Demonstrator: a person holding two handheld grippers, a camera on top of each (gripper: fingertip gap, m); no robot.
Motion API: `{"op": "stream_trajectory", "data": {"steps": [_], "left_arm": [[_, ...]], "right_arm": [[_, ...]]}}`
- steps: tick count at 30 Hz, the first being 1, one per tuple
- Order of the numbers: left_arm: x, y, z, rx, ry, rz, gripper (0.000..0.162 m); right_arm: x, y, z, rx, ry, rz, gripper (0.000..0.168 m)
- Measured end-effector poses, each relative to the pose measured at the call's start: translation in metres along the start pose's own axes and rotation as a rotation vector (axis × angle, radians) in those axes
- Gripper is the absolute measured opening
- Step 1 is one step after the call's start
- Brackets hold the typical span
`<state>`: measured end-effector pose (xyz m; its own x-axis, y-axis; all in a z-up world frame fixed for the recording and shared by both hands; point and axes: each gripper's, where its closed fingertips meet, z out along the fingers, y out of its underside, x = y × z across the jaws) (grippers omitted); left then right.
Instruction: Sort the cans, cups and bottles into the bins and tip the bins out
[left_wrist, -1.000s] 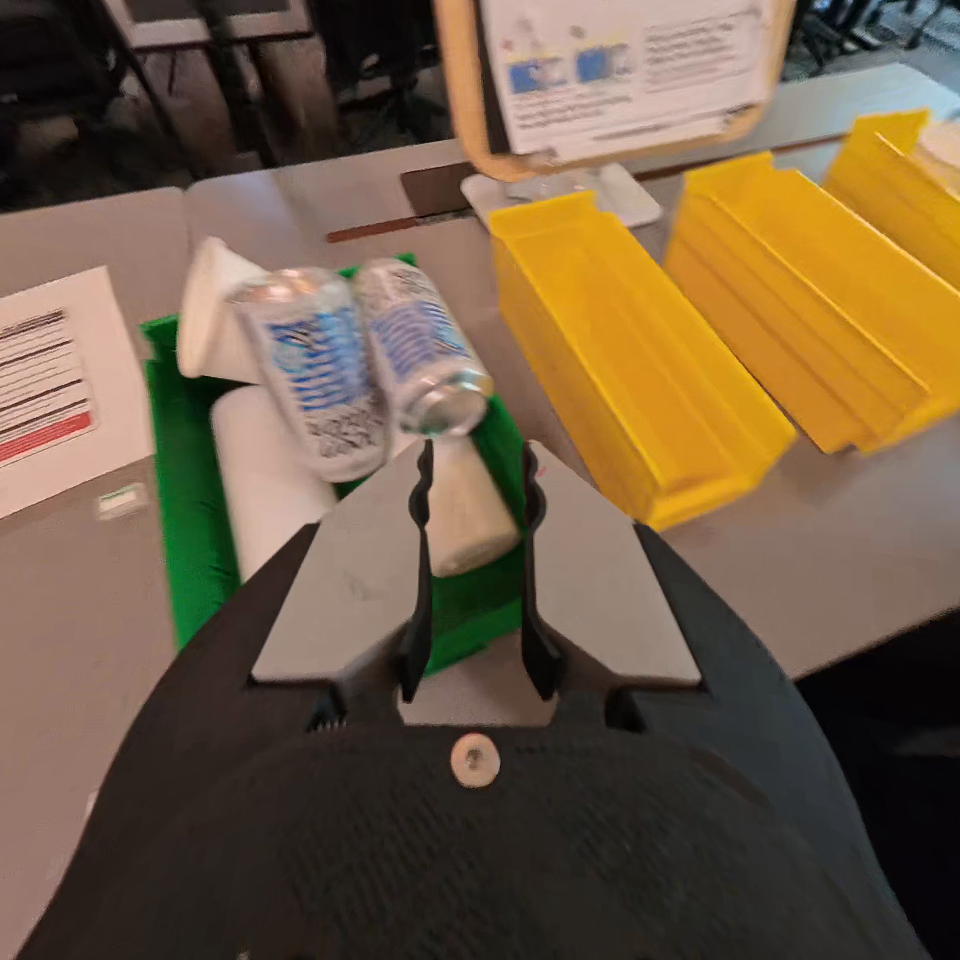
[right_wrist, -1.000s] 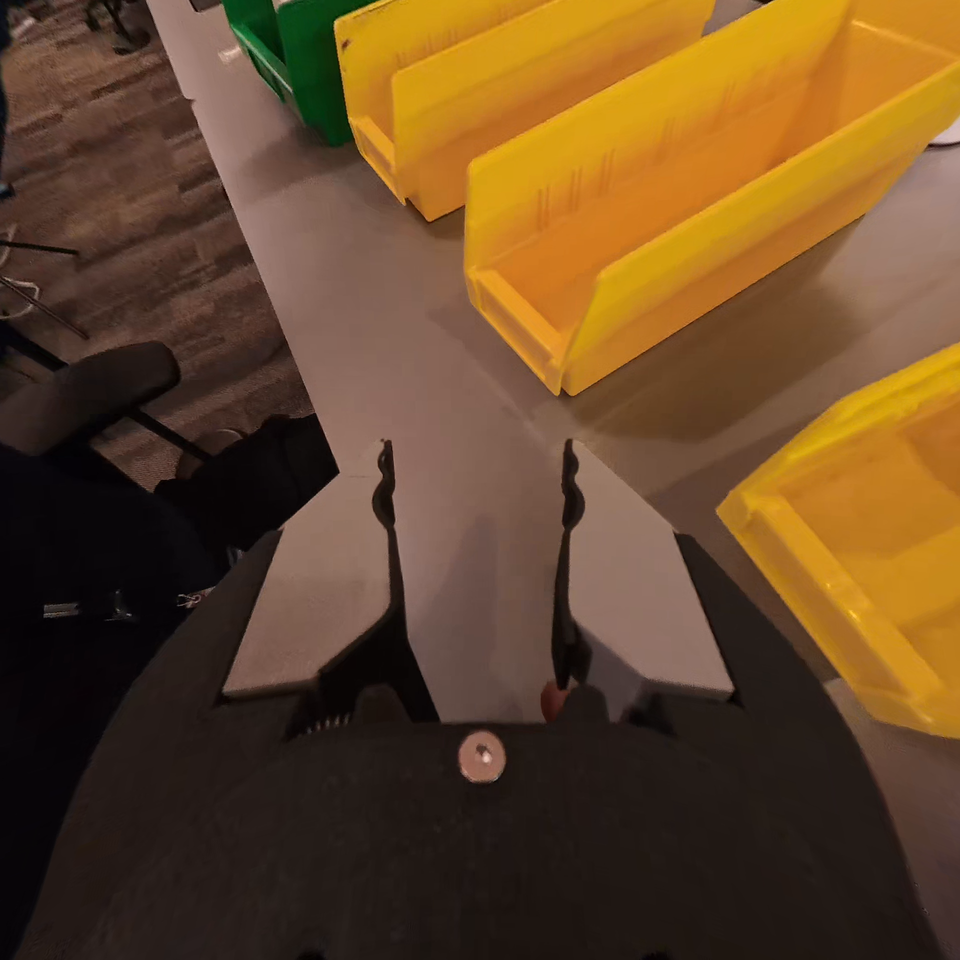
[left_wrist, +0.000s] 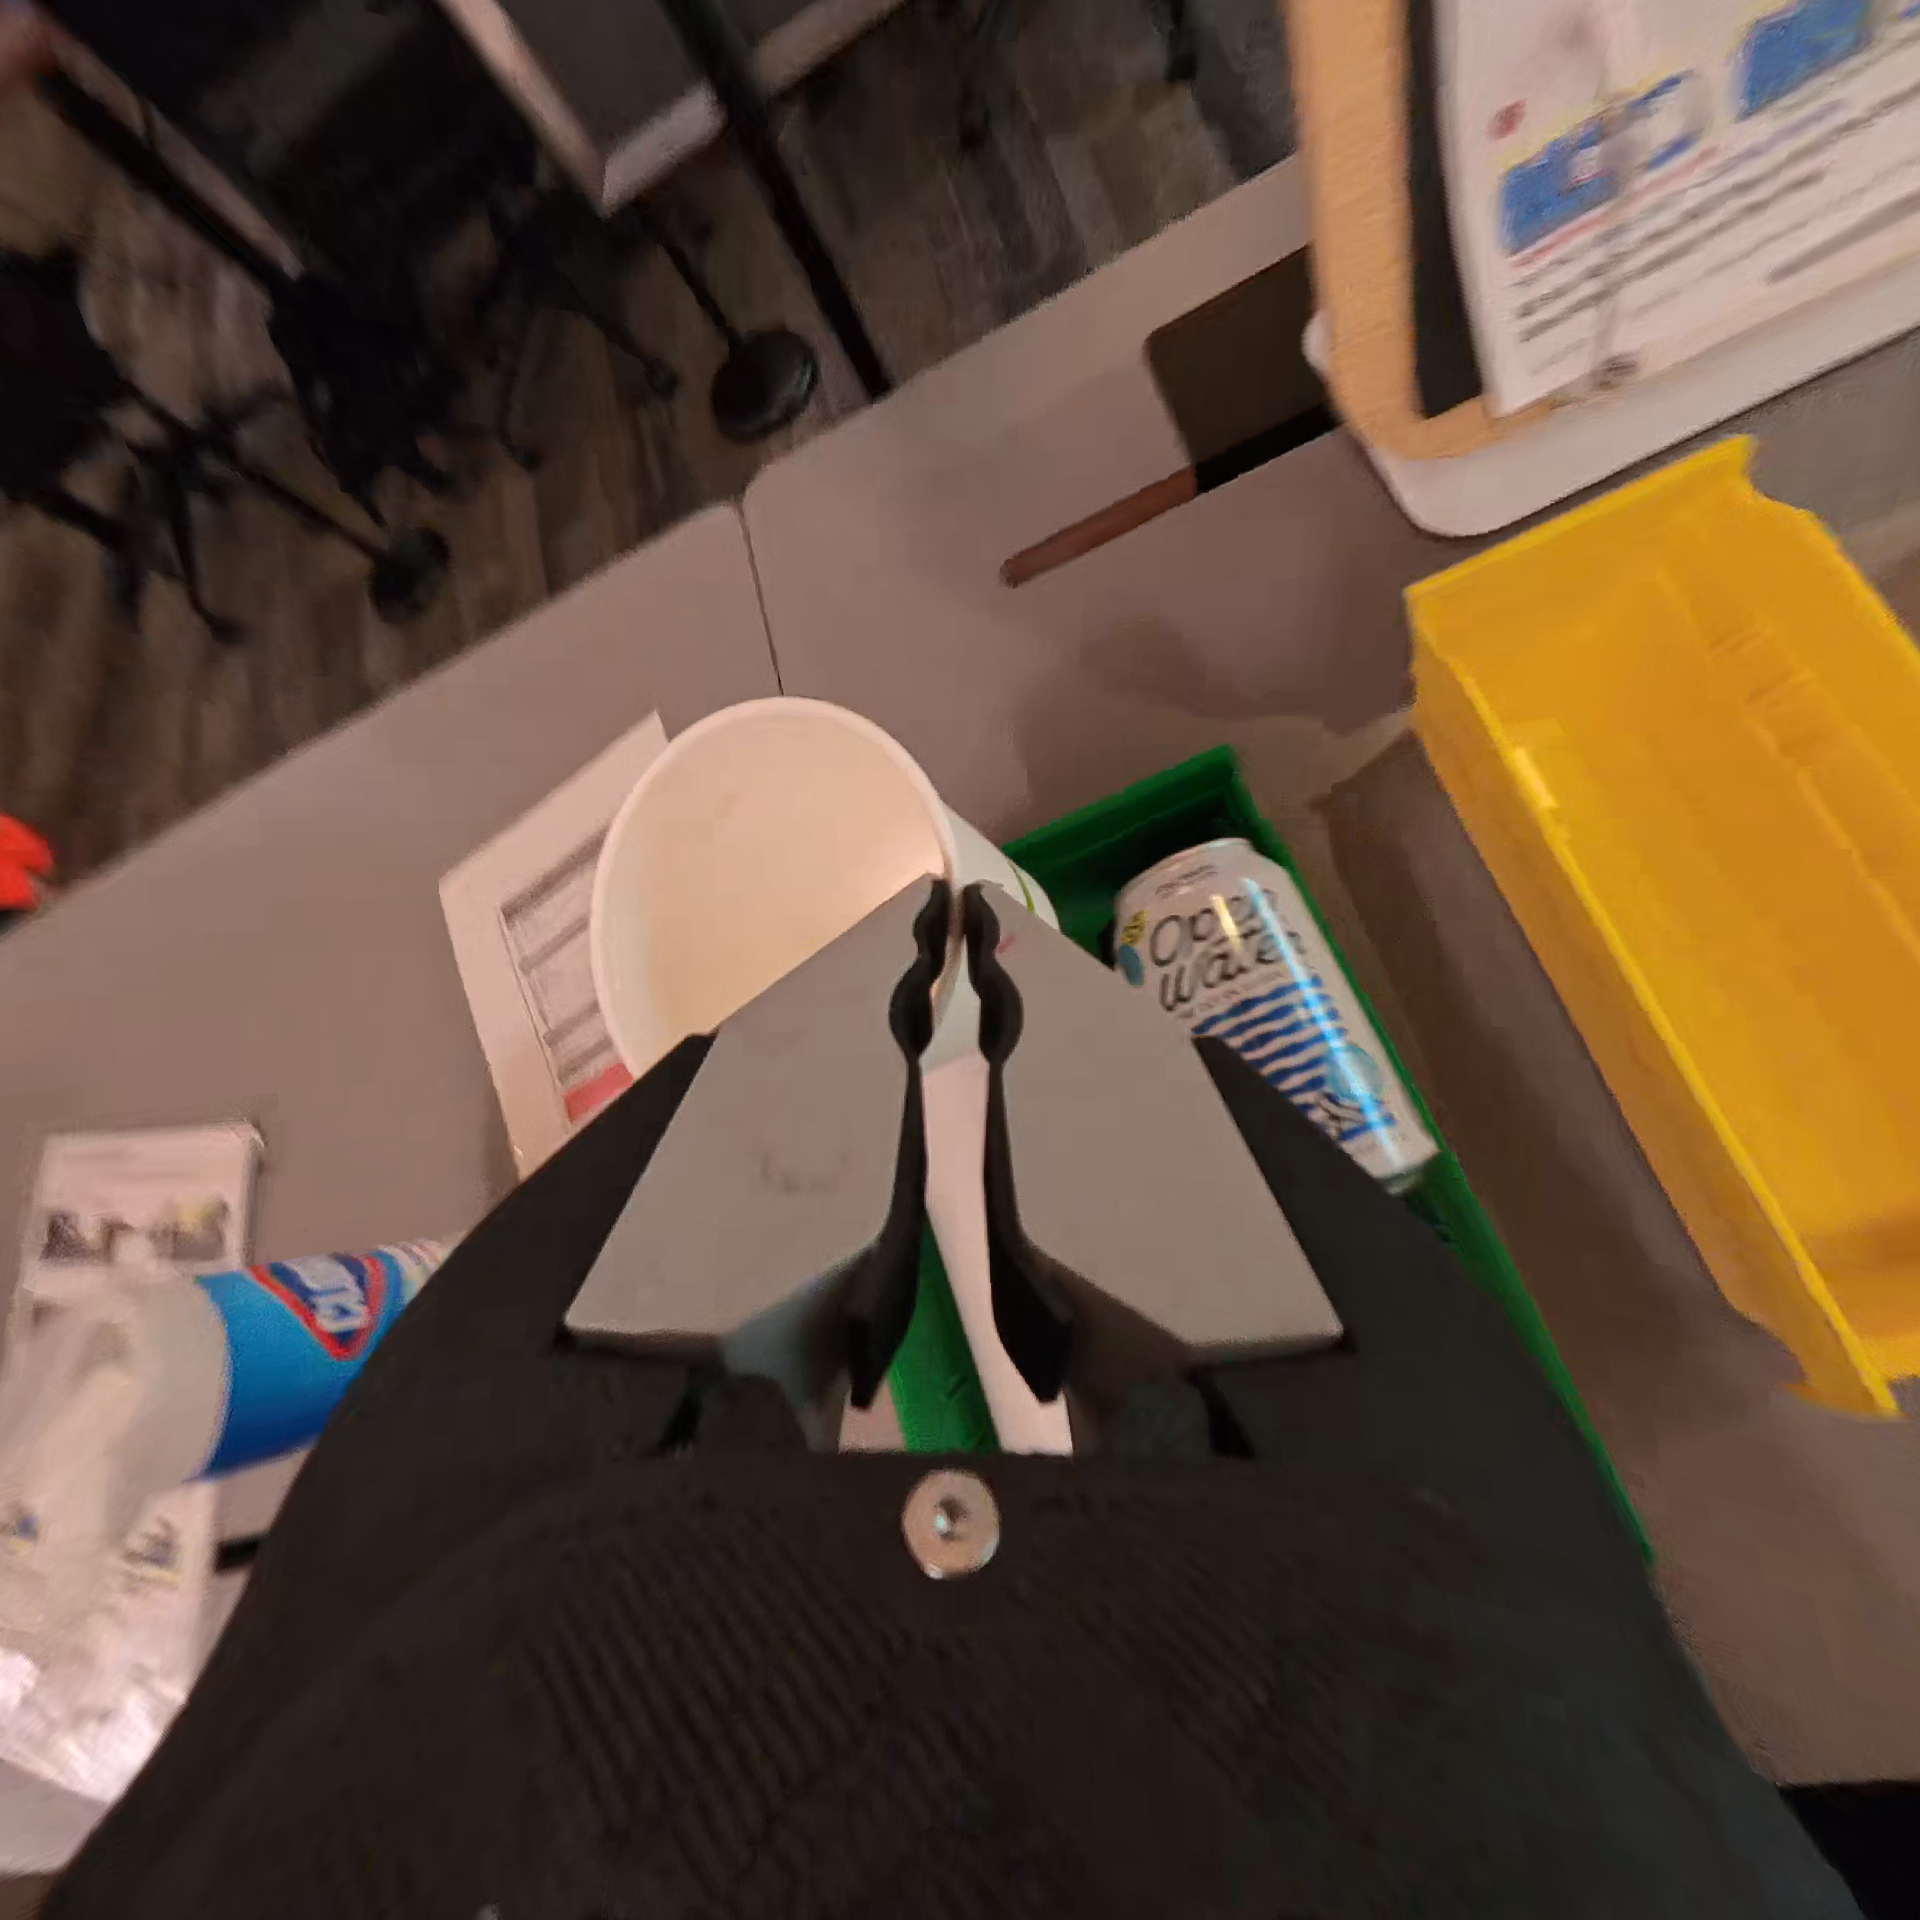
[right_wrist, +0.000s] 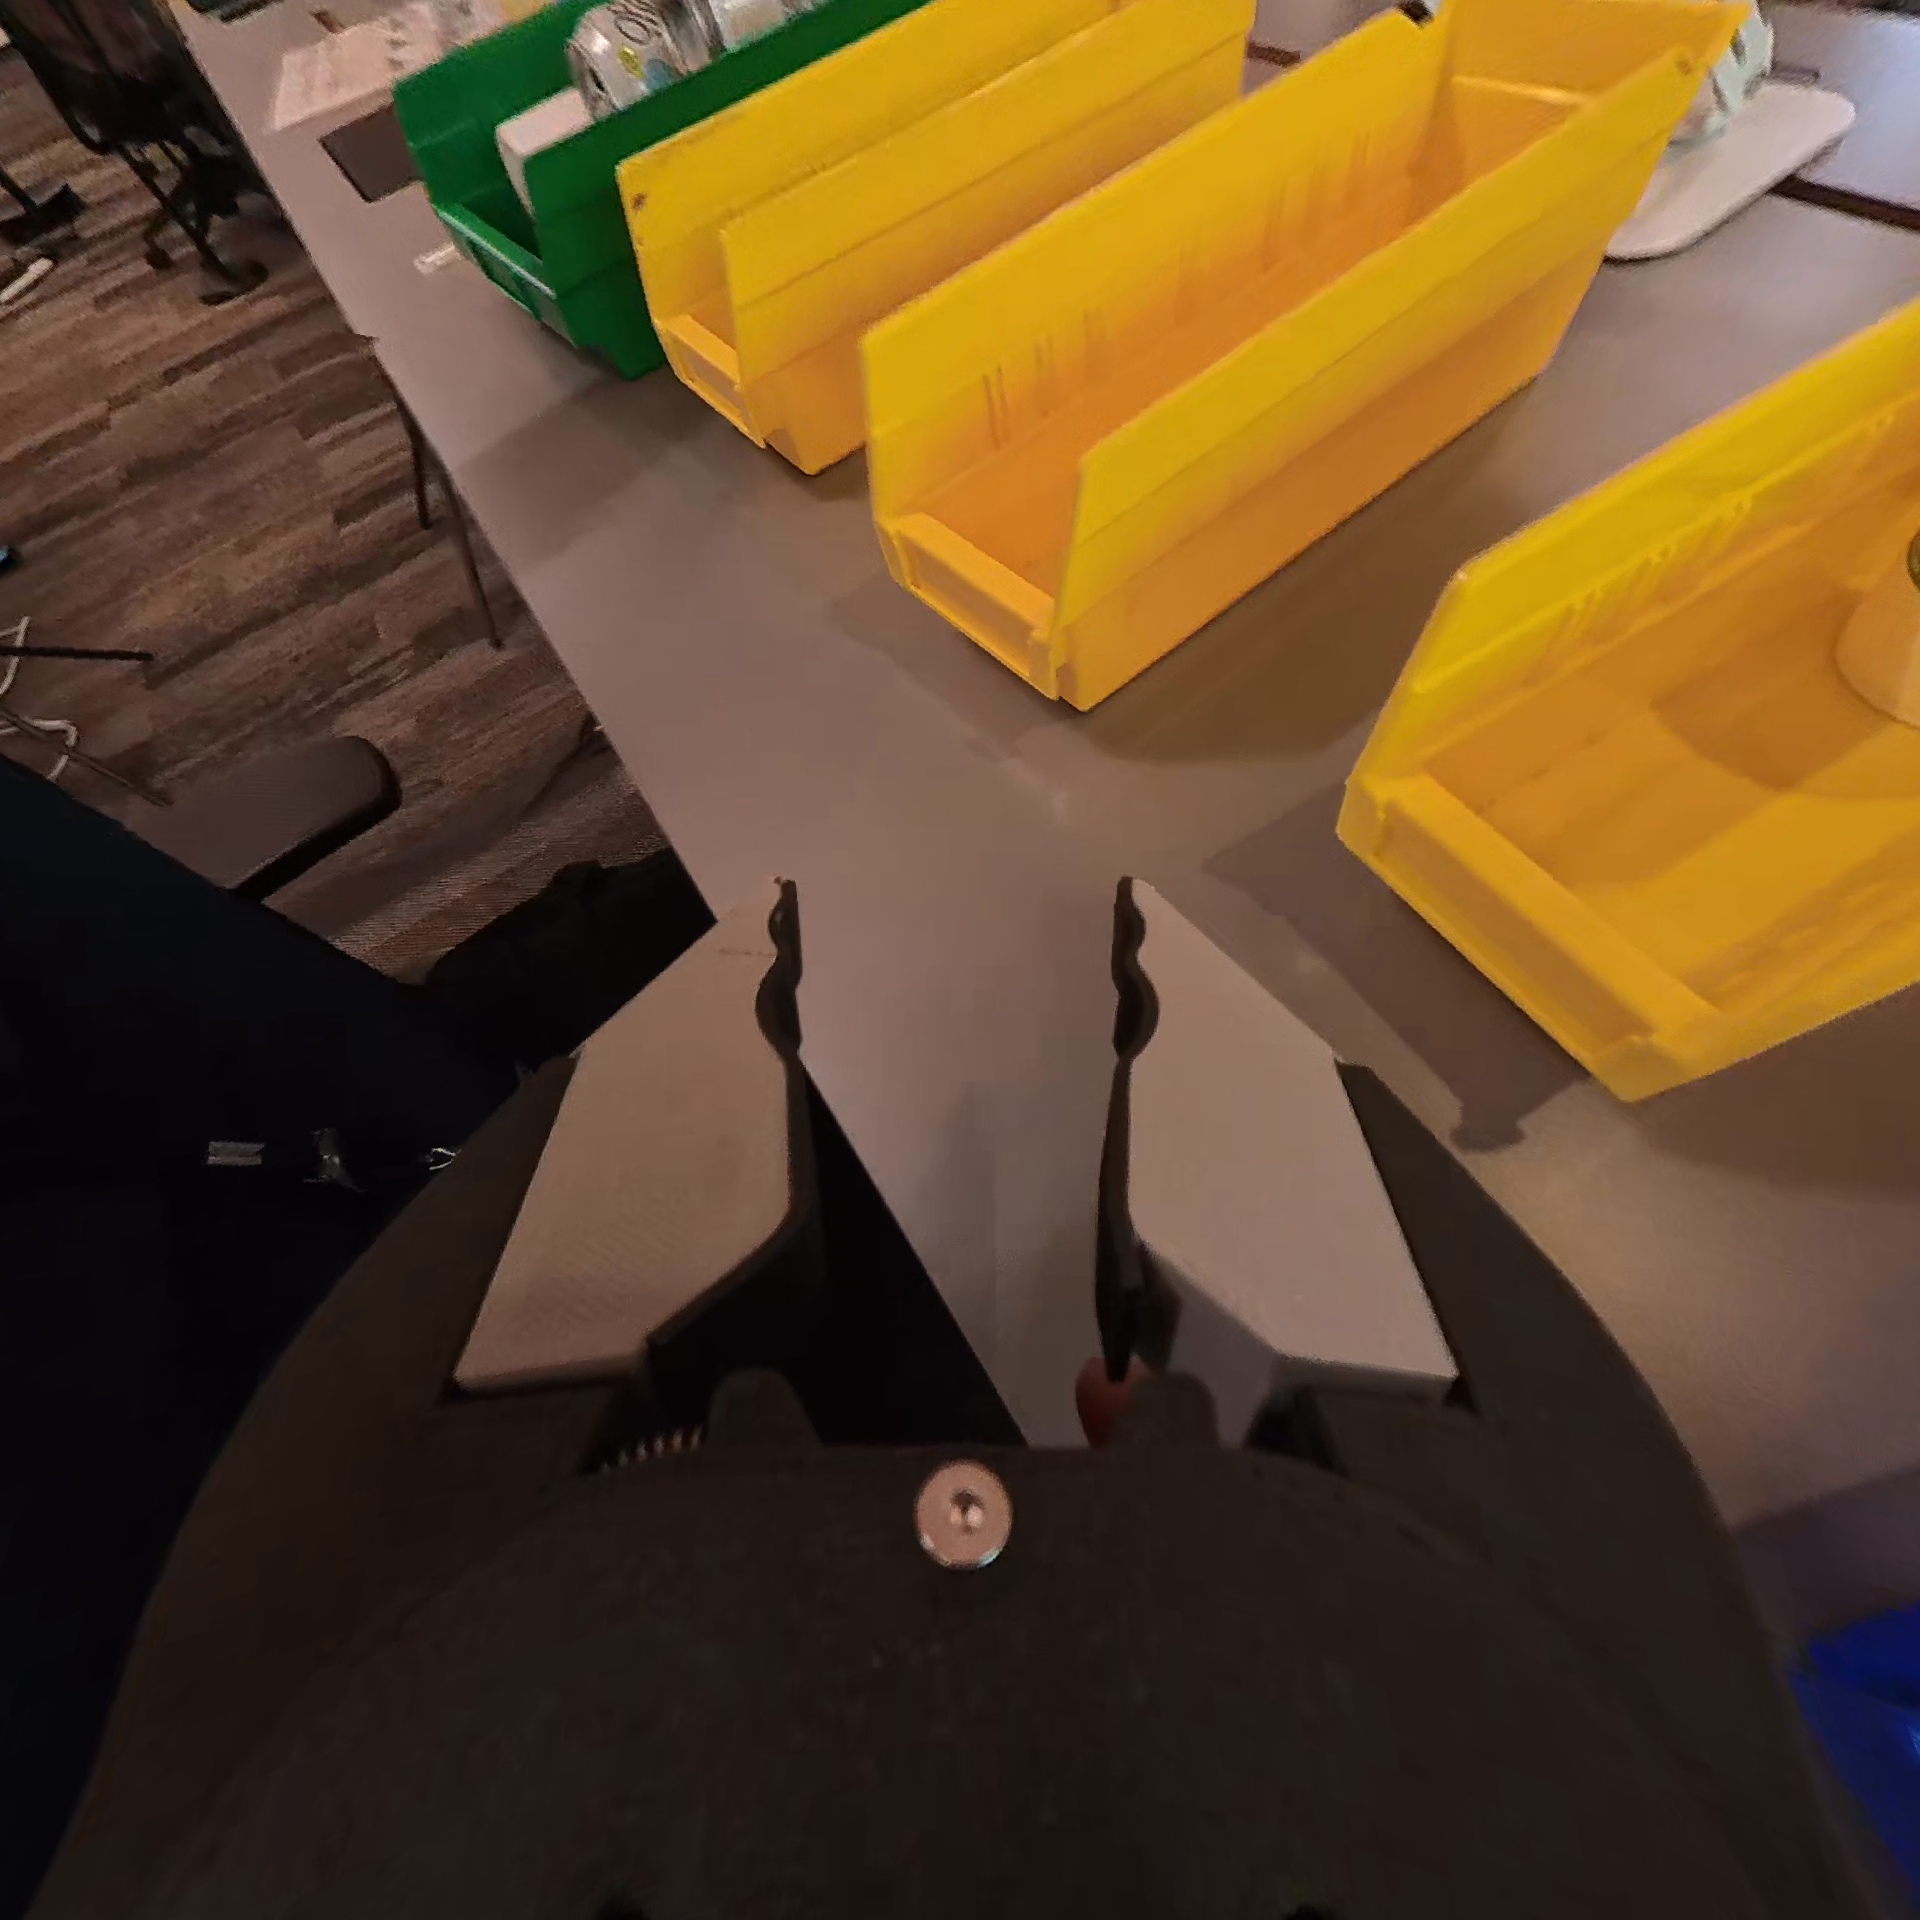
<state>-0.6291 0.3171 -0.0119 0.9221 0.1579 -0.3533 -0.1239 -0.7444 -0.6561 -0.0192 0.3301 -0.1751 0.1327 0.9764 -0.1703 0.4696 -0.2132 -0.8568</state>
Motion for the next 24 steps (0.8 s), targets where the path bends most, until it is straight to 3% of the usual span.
{"op": "stream_trajectory", "data": {"steps": [1, 6, 9, 13, 15, 18, 19, 20, 22, 24], "left_arm": [[0.015, -0.011, -0.017, 0.039, 0.019, 0.074, 0.0], [0.16, -0.035, -0.105, 0.189, 0.362, 0.619, 0.001], [0.274, -0.016, -0.162, 0.298, 0.669, 0.939, 0.001], [0.394, 0.02, -0.211, 0.401, 0.945, 1.193, 0.001], [0.437, 0.035, -0.225, 0.449, 1.062, 1.252, 0.001], [0.477, 0.053, -0.237, 0.496, 1.222, 1.273, 0.001], [0.485, 0.055, -0.234, 0.511, 1.231, 1.274, 0.001], [0.49, 0.054, -0.229, 0.524, 1.22, 1.271, 0.001], [0.495, 0.06, -0.222, 0.523, 1.264, 1.251, 0.001], [0.501, 0.065, -0.217, 0.541, 1.303, 1.207, 0.002]], "right_arm": [[-0.006, -0.005, -0.003, 0.015, -0.023, -0.022, 0.06], [-0.061, -0.043, -0.019, 0.109, -0.259, -0.21, 0.063], [-0.092, -0.077, -0.026, 0.154, -0.374, -0.317, 0.062], [-0.13, -0.127, -0.03, 0.23, -0.476, -0.448, 0.06], [-0.142, -0.14, -0.024, 0.225, -0.482, -0.519, 0.062], [-0.148, -0.131, -0.001, 0.089, -0.451, -0.606, 0.061], [-0.146, -0.118, 0.008, 0.007, -0.443, -0.625, 0.025], [-0.148, -0.1, 0.013, -0.101, -0.483, -0.626, 0.001], [-0.145, -0.078, 0.021, -0.22, -0.505, -0.542, 0.002], [-0.145, -0.069, 0.022, -0.229, -0.544, -0.455, 0.001]]}}
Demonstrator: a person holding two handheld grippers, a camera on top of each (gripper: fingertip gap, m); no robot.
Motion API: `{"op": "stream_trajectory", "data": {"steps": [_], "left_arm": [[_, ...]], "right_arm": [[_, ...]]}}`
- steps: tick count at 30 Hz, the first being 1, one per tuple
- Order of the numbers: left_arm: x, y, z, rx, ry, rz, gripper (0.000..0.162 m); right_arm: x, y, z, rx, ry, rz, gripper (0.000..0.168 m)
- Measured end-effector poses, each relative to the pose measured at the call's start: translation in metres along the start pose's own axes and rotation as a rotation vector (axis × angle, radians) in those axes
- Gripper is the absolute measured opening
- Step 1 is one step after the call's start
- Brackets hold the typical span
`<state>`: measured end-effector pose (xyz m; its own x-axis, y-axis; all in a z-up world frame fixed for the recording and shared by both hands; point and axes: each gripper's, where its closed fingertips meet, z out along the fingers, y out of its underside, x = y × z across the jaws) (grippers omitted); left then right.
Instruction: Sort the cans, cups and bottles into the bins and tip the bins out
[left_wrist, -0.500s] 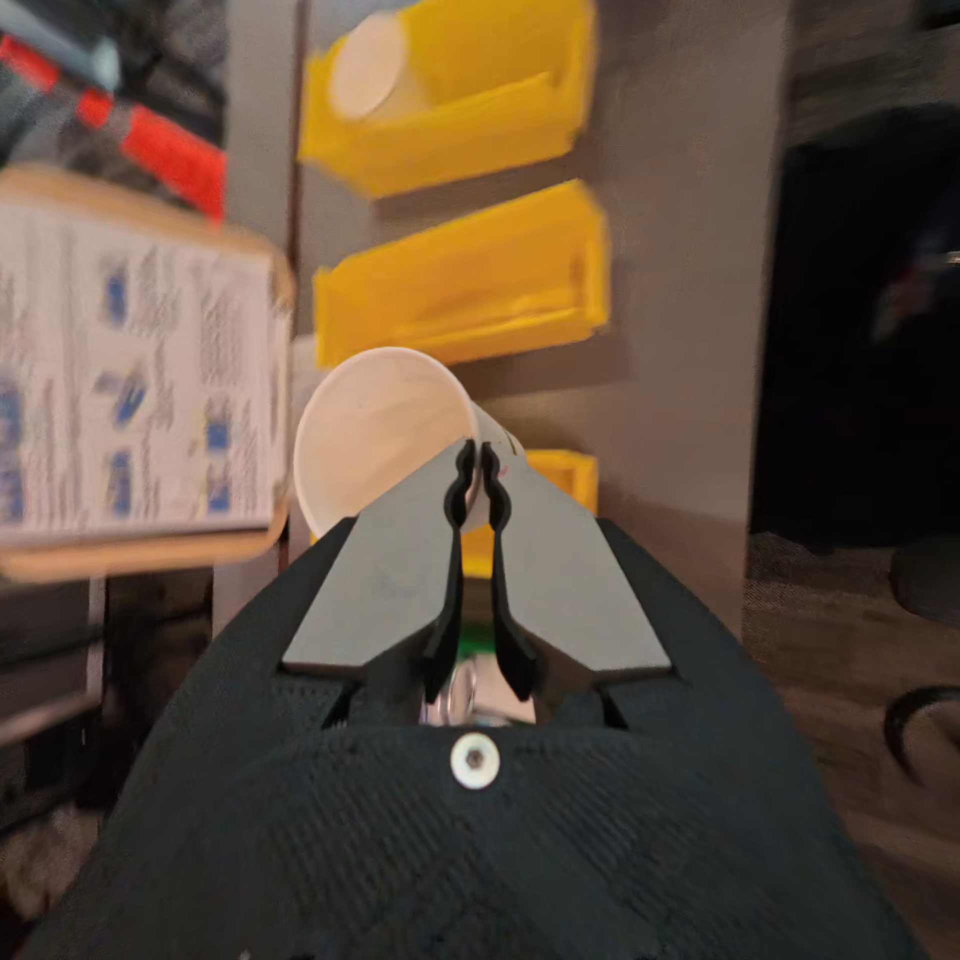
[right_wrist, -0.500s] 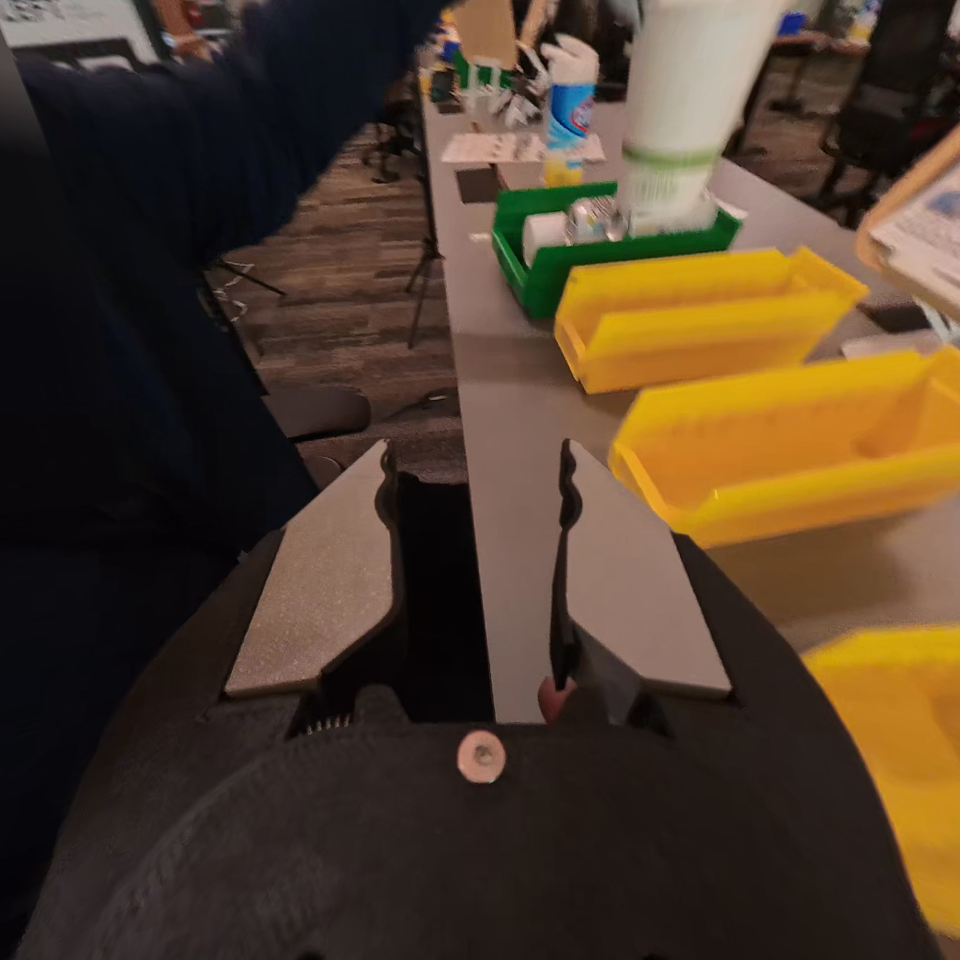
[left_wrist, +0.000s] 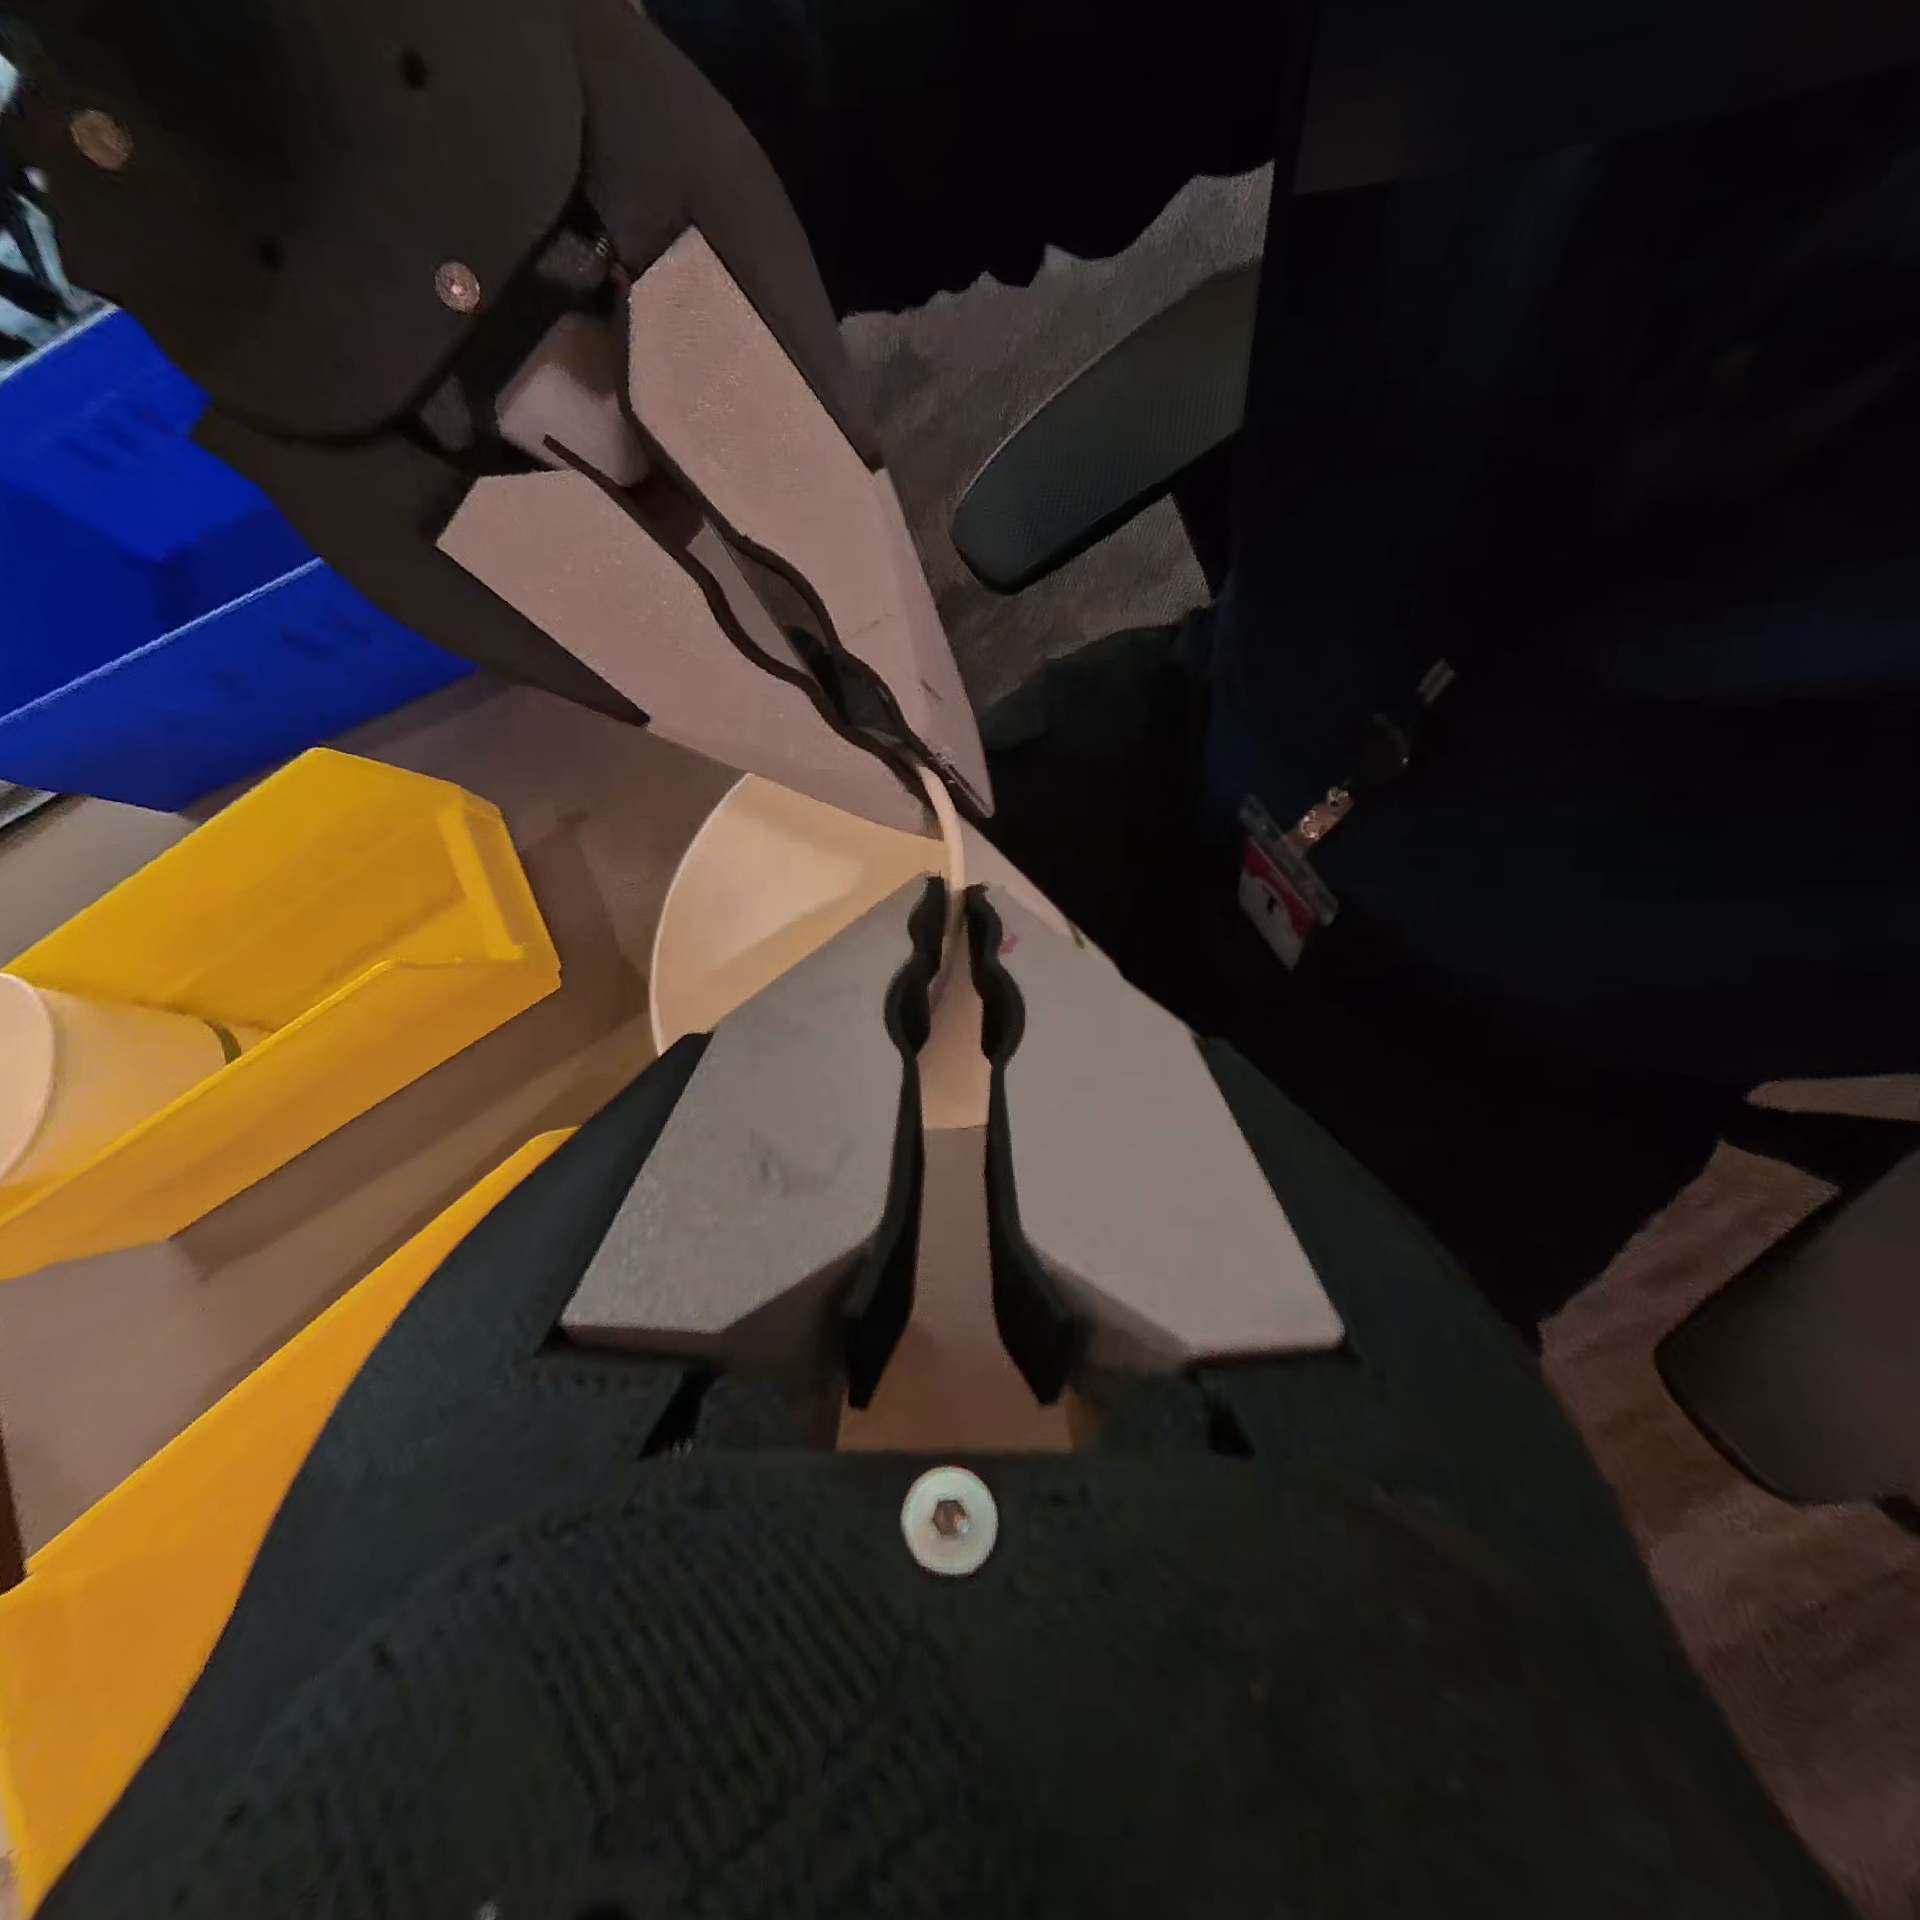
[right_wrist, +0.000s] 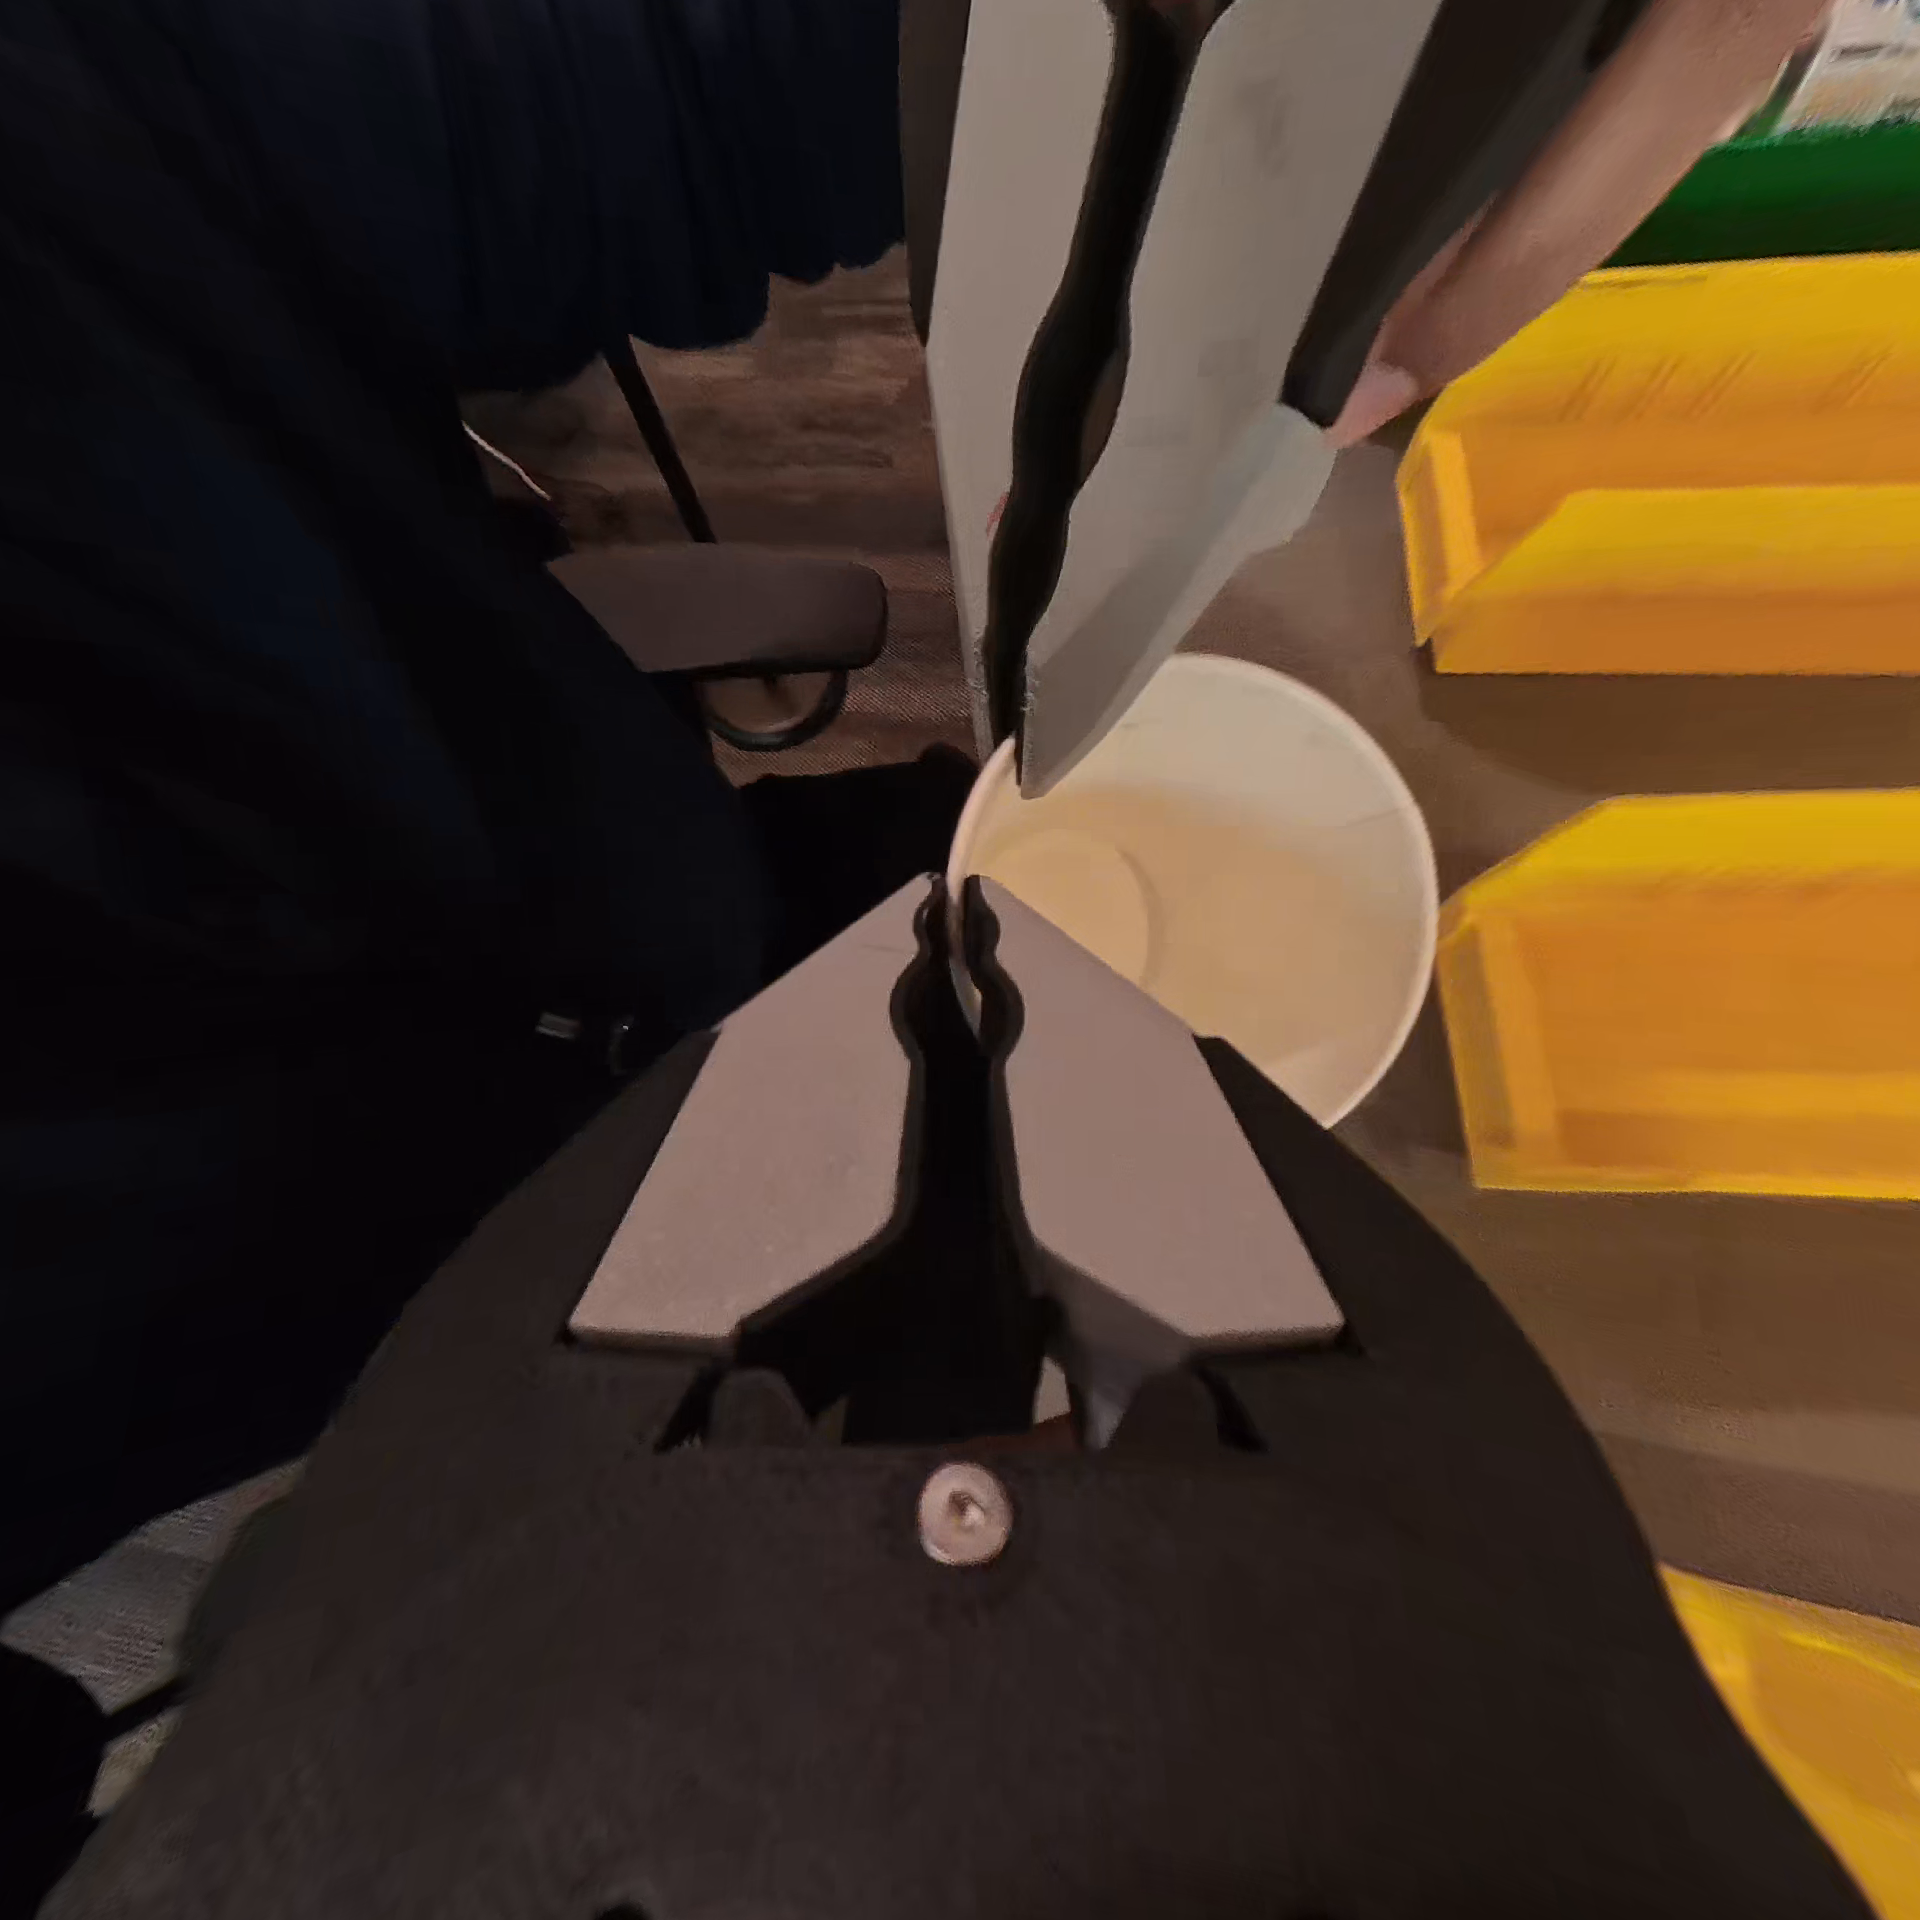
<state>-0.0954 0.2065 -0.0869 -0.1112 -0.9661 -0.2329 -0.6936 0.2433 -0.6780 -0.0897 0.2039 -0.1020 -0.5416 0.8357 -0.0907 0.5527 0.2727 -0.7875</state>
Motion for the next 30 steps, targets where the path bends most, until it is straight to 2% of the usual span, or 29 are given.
{"op": "stream_trajectory", "data": {"steps": [2, 5, 7, 8, 11, 13, 15, 19, 23, 25, 27, 30], "left_arm": [[-0.007, 0.003, 0.004, 0.042, -0.063, -0.015, 0.004], [-0.028, -0.003, -0.015, 0.165, -0.321, -0.063, 0.0], [-0.034, 0.007, -0.031, 0.219, -0.482, -0.167, 0.019], [-0.033, 0.016, -0.035, 0.239, -0.538, -0.22, 0.022], [-0.022, 0.054, -0.03, 0.264, -0.611, -0.382, 0.017], [-0.013, 0.087, -0.018, 0.213, -0.61, -0.513, 0.017], [-0.006, 0.113, -0.008, 0.146, -0.596, -0.602, 0.016], [-0.003, 0.153, -0.017, 0.004, -0.674, -0.727, 0.014], [0.0, 0.172, -0.034, 0.065, -0.698, -0.875, 0.015], [0.003, 0.175, -0.041, 0.113, -0.697, -0.916, 0.015], [0.006, 0.18, -0.05, 0.123, -0.712, -0.947, 0.016], [0.009, 0.195, -0.07, 0.095, -0.785, -0.989, 0.022]], "right_arm": [[0.002, 0.005, -0.001, 0.036, -0.01, 0.051, 0.001], [0.016, 0.016, -0.013, 0.046, 0.069, 0.076, 0.001], [0.031, 0.018, -0.034, 0.062, 0.169, 0.082, 0.0], [0.047, 0.02, -0.05, 0.06, 0.264, 0.087, 0.0], [0.113, 0.035, -0.118, 0.007, 0.667, 0.105, 0.0], [0.146, 0.05, -0.15, -0.051, 0.816, 0.14, 0.0], [0.172, 0.072, -0.164, -0.132, 0.886, 0.189, 0.0], [0.205, 0.115, -0.148, -0.235, 0.877, 0.27, 0.0], [0.22, 0.155, -0.117, -0.289, 0.823, 0.378, 0.003], [0.222, 0.168, -0.105, -0.304, 0.8, 0.408, 0.014], [0.221, 0.175, -0.105, -0.321, 0.819, 0.424, 0.03], [0.214, 0.164, -0.109, -0.255, 0.83, 0.432, 0.036]]}}
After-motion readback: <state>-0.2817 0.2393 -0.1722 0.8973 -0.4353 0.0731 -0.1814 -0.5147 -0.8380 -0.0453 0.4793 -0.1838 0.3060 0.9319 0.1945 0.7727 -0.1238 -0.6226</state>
